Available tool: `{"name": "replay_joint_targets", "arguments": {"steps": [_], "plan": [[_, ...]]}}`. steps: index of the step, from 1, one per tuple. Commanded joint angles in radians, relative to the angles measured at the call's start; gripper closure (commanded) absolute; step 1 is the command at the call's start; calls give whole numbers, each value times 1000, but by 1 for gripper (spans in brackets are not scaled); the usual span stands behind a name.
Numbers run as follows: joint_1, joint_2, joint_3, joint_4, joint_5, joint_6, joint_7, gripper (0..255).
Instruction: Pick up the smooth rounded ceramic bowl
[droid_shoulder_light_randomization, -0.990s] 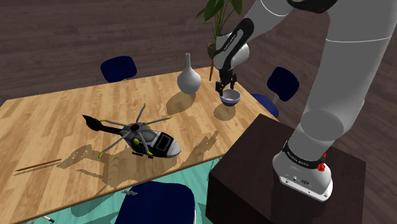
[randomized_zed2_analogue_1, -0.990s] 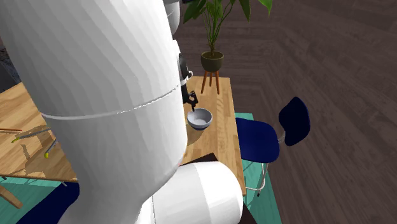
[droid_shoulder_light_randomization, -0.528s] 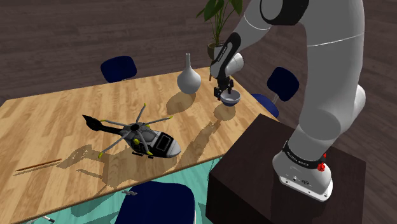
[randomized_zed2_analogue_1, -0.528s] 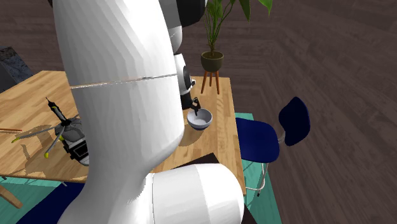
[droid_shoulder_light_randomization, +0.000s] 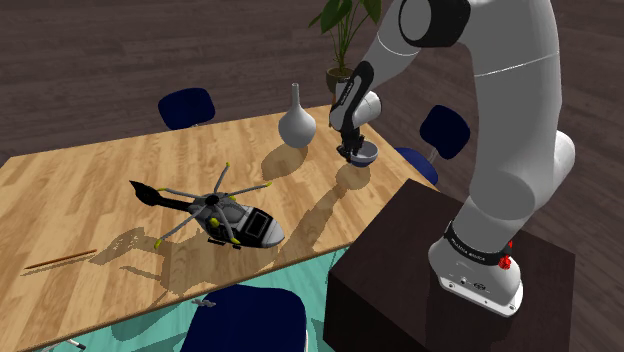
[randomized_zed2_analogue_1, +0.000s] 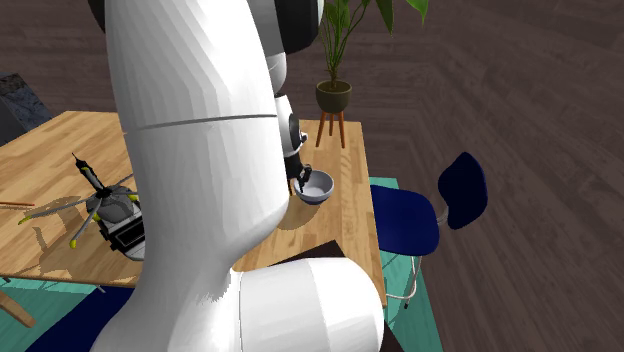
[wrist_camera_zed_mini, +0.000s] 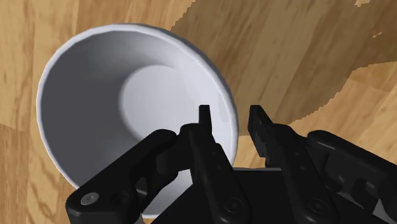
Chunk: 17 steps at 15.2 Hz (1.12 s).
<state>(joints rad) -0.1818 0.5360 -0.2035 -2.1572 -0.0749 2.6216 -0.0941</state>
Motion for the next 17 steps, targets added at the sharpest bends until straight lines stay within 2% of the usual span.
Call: {"name": "replay_joint_targets", "arguments": {"steps": [1,8,17], "plan": [[0,1,0,0,0,1,0,255],[-1,2,0,2,0,1,-1,255],[12,-110,-15,-18,-15,-90,-2,255]]}}
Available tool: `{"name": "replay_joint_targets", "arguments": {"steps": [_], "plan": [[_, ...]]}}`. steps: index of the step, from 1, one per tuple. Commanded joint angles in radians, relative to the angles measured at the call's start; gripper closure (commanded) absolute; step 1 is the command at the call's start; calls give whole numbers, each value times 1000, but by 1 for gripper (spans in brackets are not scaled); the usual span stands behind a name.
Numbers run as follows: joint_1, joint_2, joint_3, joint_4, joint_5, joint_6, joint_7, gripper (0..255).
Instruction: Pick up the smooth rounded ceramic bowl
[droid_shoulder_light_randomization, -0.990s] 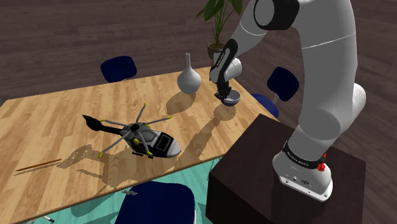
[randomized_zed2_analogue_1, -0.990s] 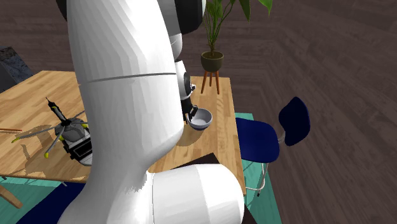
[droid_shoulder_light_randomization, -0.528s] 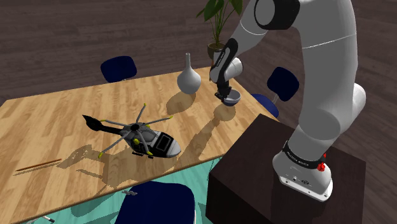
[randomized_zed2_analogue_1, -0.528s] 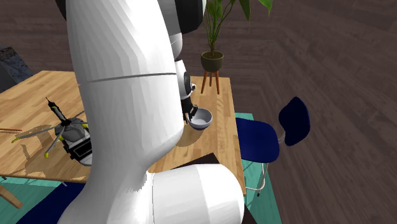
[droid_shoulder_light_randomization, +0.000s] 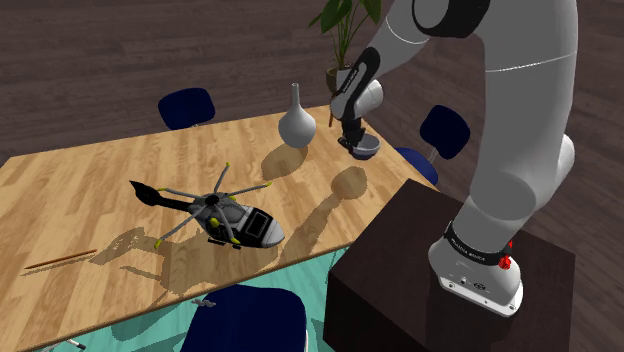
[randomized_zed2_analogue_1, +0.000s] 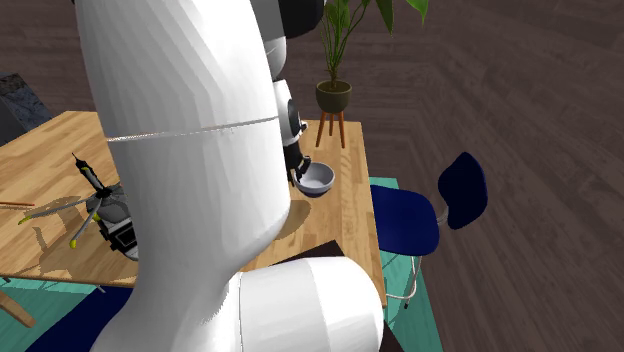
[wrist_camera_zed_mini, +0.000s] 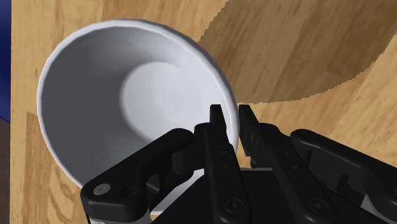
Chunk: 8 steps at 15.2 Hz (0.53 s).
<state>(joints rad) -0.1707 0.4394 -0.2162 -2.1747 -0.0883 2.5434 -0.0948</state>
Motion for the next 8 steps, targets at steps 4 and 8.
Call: {"name": "replay_joint_targets", "arguments": {"steps": [4,8], "plan": [[6,-60,-7,-4,-9,-55,-1,255],[8,-85,-10,-4,-13,-79,-1,255]]}}
